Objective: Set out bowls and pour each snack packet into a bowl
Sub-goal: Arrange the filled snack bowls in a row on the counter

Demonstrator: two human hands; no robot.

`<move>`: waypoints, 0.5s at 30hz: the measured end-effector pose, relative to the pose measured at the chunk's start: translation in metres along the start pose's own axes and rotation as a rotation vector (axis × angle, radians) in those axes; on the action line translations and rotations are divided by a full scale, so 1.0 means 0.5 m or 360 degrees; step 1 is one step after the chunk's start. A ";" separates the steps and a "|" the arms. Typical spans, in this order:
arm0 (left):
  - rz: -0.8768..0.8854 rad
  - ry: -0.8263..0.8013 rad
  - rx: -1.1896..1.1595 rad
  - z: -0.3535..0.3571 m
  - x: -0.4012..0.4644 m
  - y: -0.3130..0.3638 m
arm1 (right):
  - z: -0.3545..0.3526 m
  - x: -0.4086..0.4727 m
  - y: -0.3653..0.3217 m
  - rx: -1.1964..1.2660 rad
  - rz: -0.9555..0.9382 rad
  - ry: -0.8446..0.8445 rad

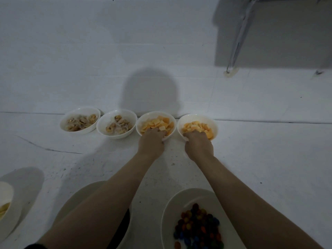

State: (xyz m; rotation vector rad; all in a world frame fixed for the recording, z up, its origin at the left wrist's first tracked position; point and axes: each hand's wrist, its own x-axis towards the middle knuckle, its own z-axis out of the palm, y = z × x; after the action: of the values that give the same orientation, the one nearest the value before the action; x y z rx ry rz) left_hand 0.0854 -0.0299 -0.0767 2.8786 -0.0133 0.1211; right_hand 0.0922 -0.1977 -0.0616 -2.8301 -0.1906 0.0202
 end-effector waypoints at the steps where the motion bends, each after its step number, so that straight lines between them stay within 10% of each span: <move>1: 0.0013 0.0055 -0.0017 -0.010 -0.014 0.007 | -0.008 -0.013 -0.005 0.0033 -0.0029 0.0020; 9: -0.0174 0.0425 -0.0470 -0.100 -0.279 0.060 | -0.076 -0.226 -0.059 0.0425 -0.0148 -0.0132; 15: -0.0769 -0.0158 -0.0372 -0.129 -0.430 0.001 | -0.098 -0.355 -0.089 0.0212 -0.0282 -0.0747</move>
State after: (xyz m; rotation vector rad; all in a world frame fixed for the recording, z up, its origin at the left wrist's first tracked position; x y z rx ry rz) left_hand -0.1342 -0.0141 -0.0327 2.5664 0.6017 -0.1089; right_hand -0.0875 -0.1938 -0.0023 -2.6194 -0.5187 0.6351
